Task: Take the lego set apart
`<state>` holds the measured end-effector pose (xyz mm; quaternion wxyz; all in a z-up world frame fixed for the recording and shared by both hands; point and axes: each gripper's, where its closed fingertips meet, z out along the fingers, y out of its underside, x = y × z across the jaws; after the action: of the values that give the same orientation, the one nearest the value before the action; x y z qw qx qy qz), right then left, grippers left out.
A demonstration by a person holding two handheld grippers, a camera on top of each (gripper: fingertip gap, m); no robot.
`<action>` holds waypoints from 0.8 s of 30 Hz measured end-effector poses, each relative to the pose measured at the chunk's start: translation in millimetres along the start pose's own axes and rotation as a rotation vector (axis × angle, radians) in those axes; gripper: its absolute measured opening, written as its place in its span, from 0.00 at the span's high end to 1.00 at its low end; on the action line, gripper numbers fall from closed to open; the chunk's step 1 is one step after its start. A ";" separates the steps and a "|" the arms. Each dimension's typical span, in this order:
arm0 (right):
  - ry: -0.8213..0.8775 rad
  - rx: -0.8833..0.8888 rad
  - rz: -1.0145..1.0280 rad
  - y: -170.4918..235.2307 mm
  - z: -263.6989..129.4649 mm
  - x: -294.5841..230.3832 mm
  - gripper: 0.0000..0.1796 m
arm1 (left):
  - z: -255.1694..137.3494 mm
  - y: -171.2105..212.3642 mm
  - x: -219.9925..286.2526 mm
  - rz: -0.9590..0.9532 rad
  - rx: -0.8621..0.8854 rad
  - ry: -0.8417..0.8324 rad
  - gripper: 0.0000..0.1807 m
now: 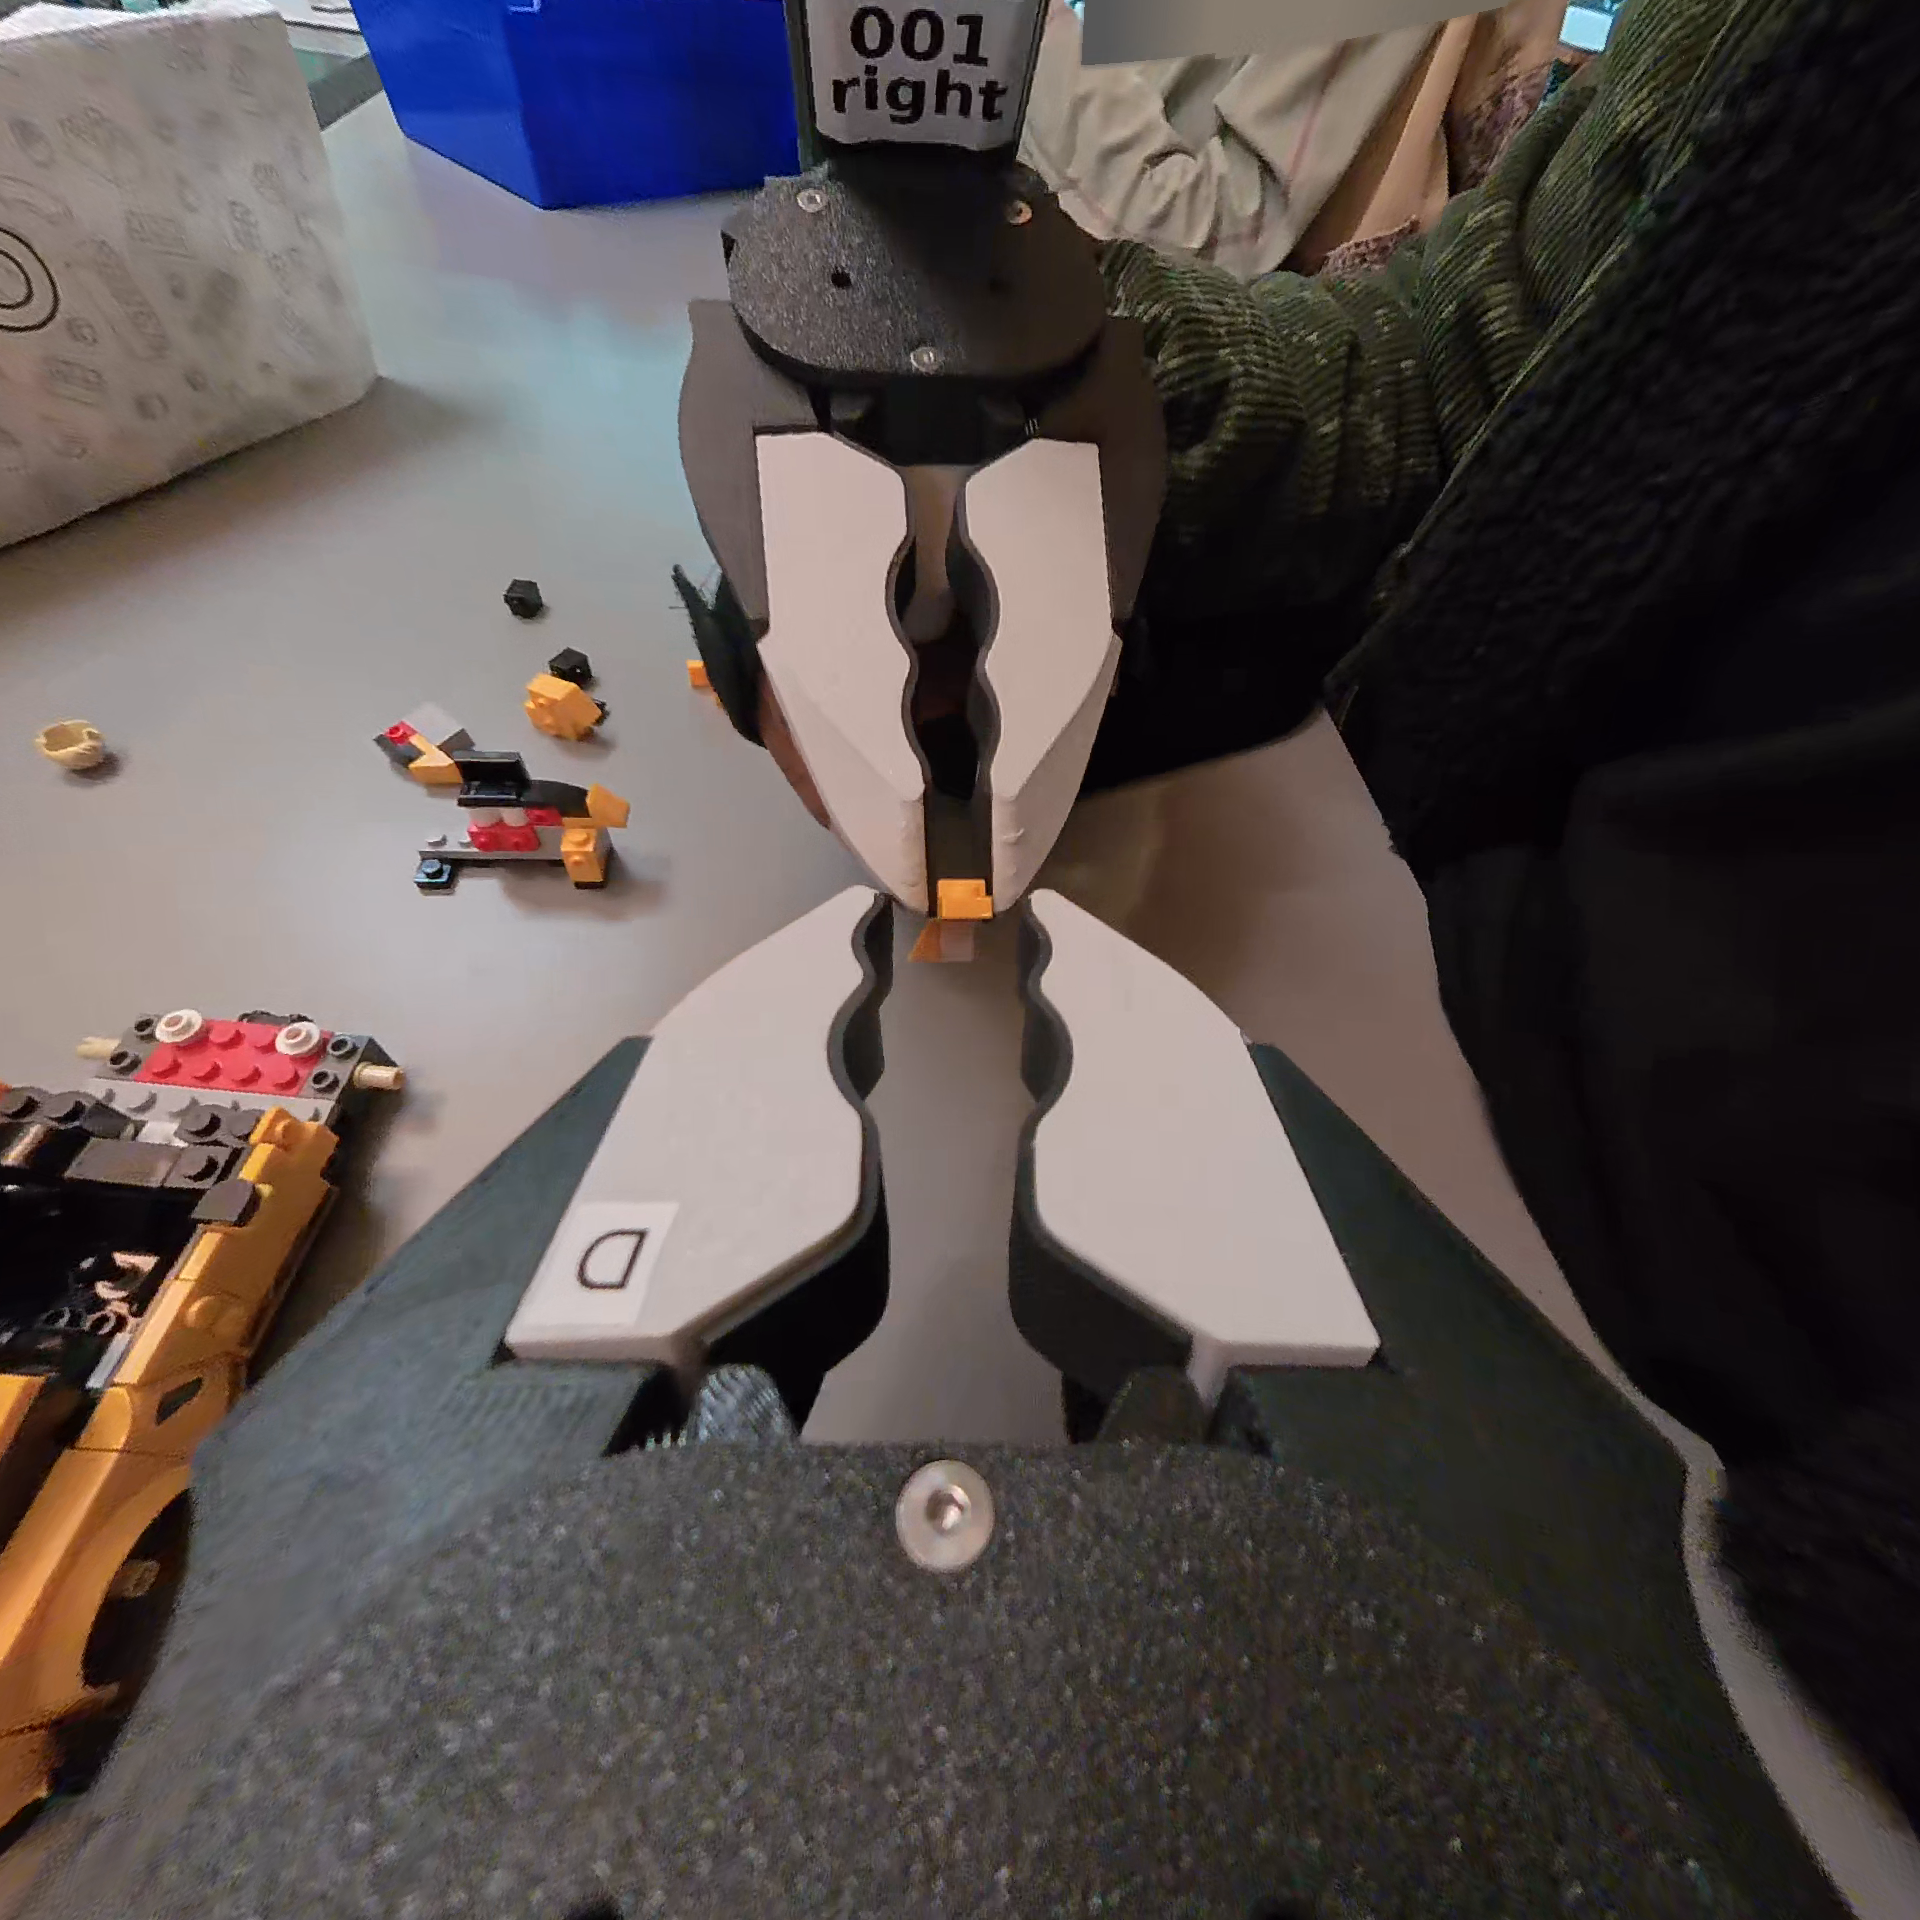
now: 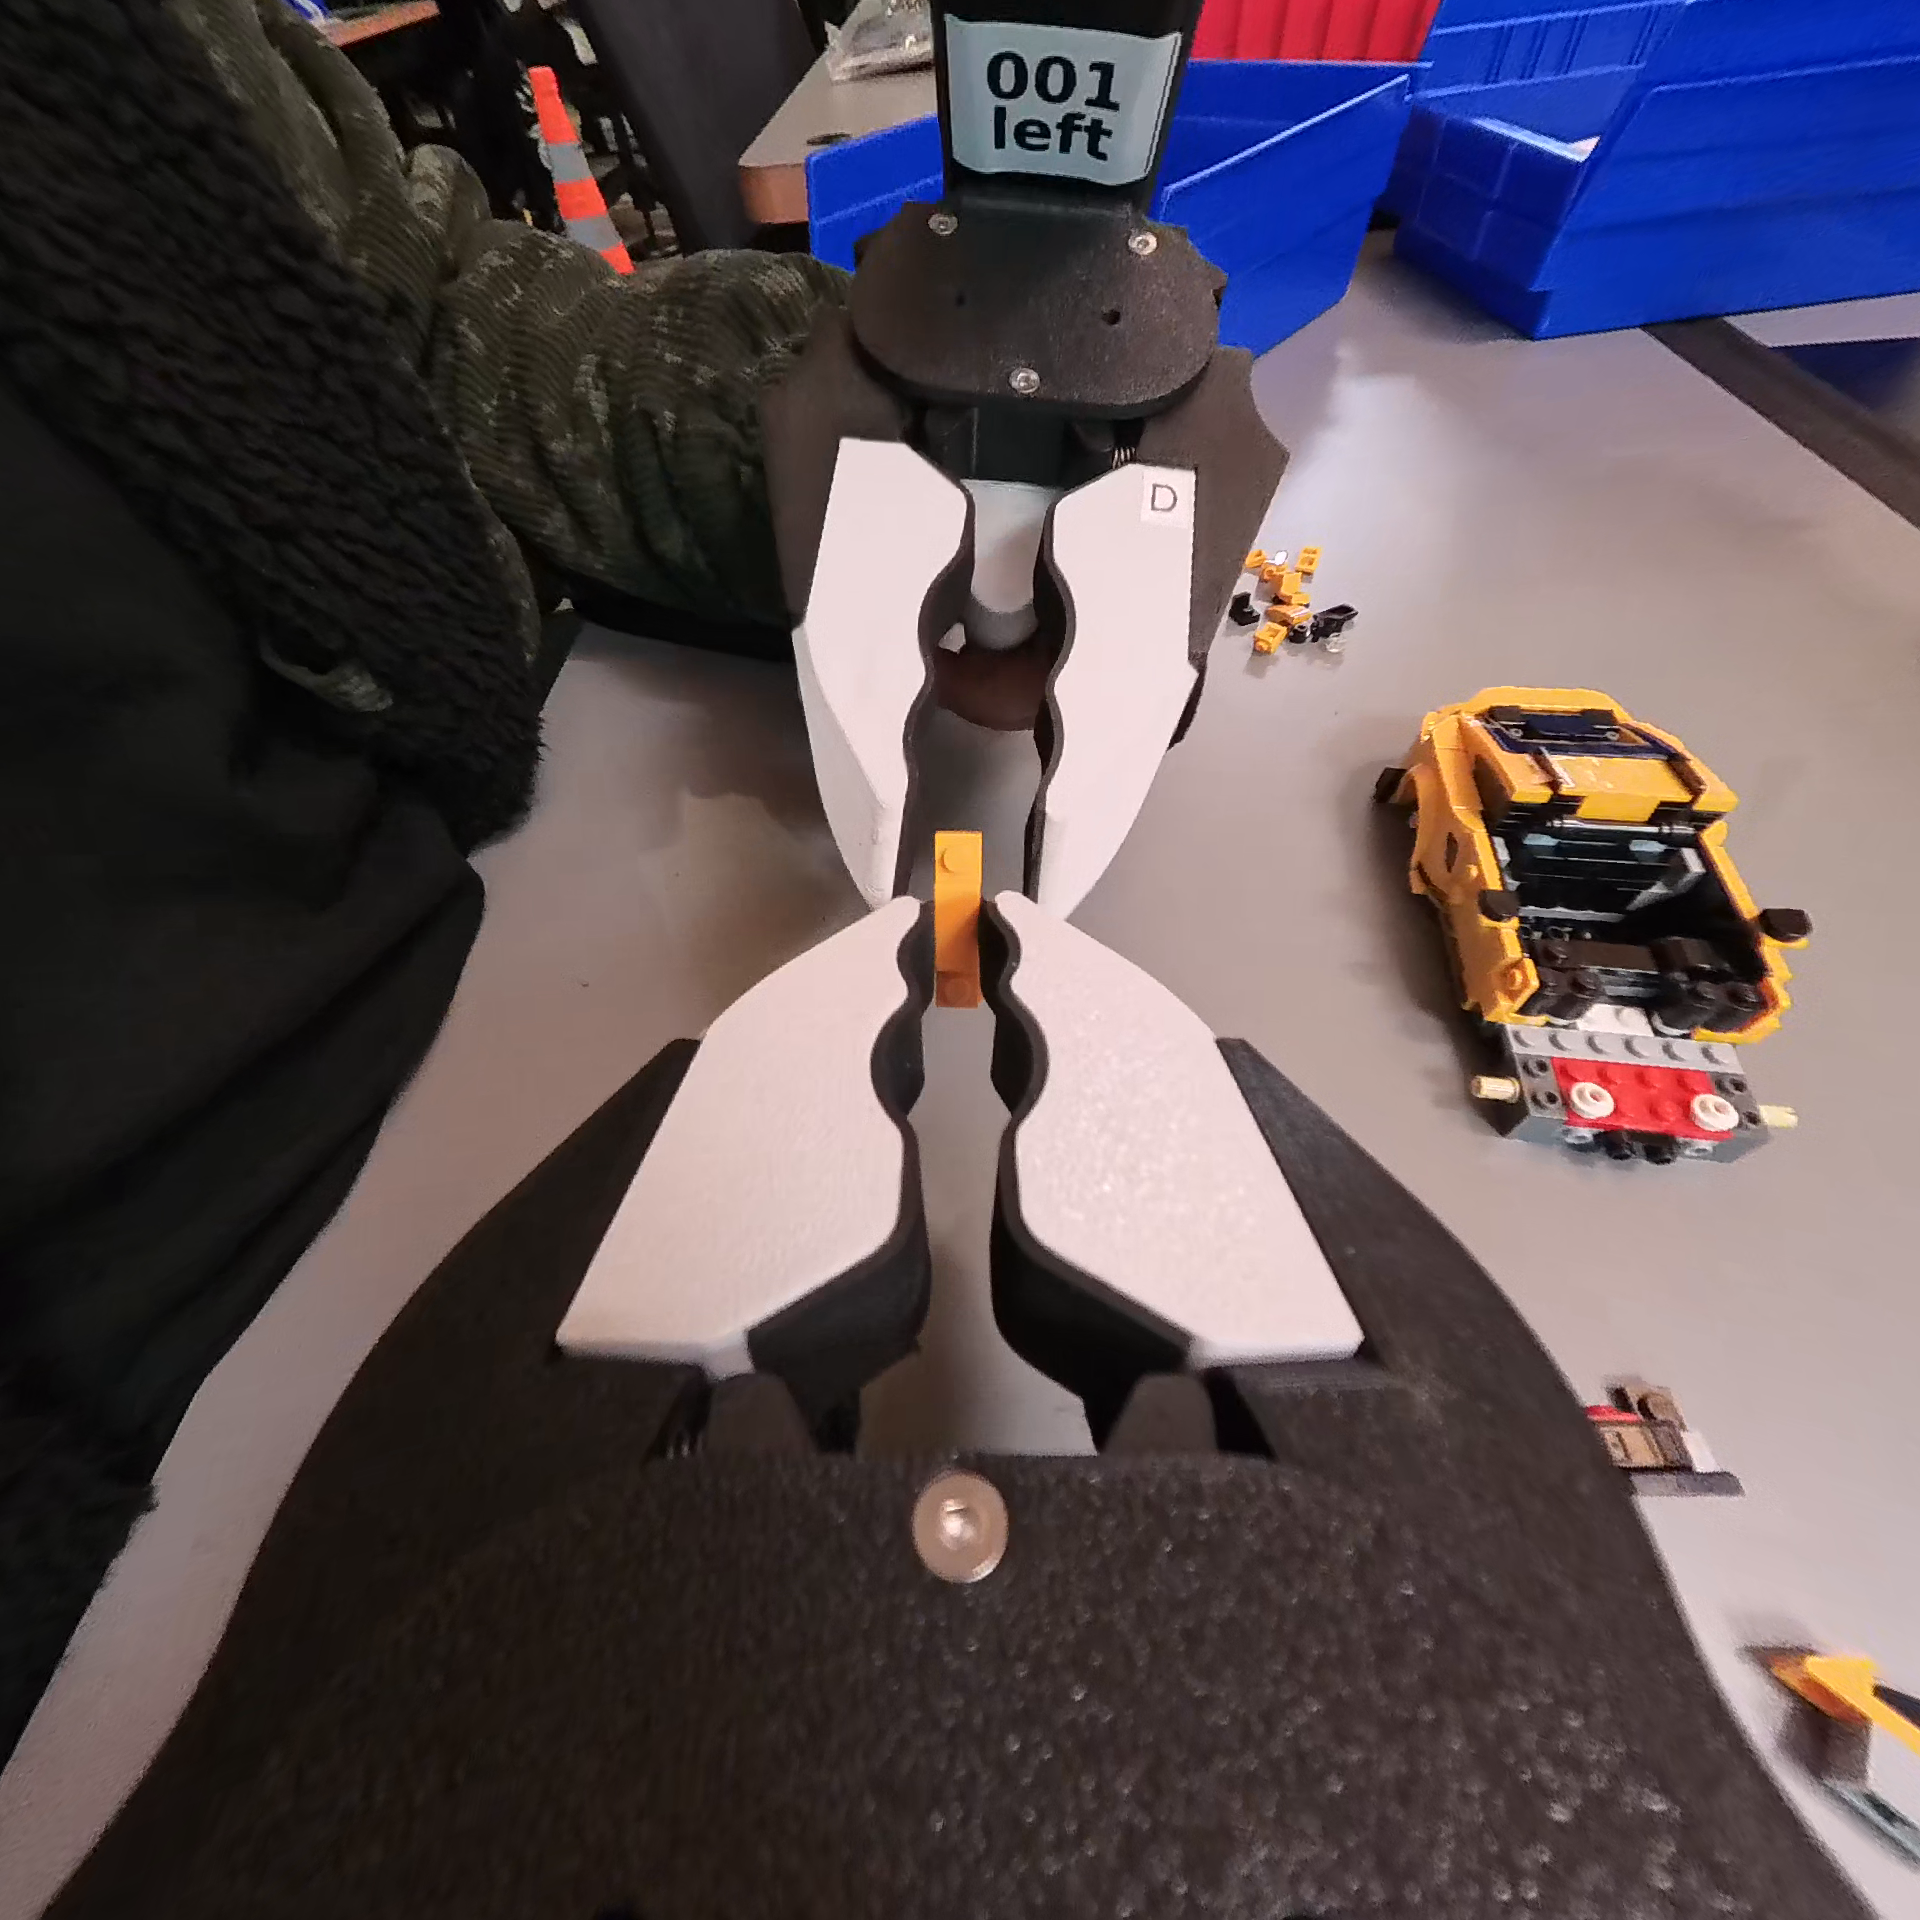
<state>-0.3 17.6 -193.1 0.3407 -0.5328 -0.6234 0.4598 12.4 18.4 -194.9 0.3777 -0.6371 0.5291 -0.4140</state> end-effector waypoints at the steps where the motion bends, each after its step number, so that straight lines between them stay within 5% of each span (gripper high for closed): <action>1: -0.001 0.005 0.001 -1.0 -0.3 -0.1 0.96 | -0.3 -0.9 0.3 -0.006 0.006 0.004 0.88; 16: 0.022 0.042 0.000 -7.2 -4.1 3.2 0.96 | -3.3 -6.0 -2.6 -0.006 0.020 -0.017 0.90; 18: 0.025 0.059 -0.003 -9.9 -6.7 3.6 0.96 | -7.2 -4.9 -7.0 0.013 0.012 -0.046 1.00; 24: 0.044 0.065 -0.012 -11.8 -8.7 5.0 0.96 | -10.9 -10.1 -6.6 0.003 0.035 -0.049 1.00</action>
<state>2.5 24.2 -179.4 0.3744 -0.5277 -0.6035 0.4660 5.3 26.0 -182.4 0.4022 -0.6396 0.5134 -0.4069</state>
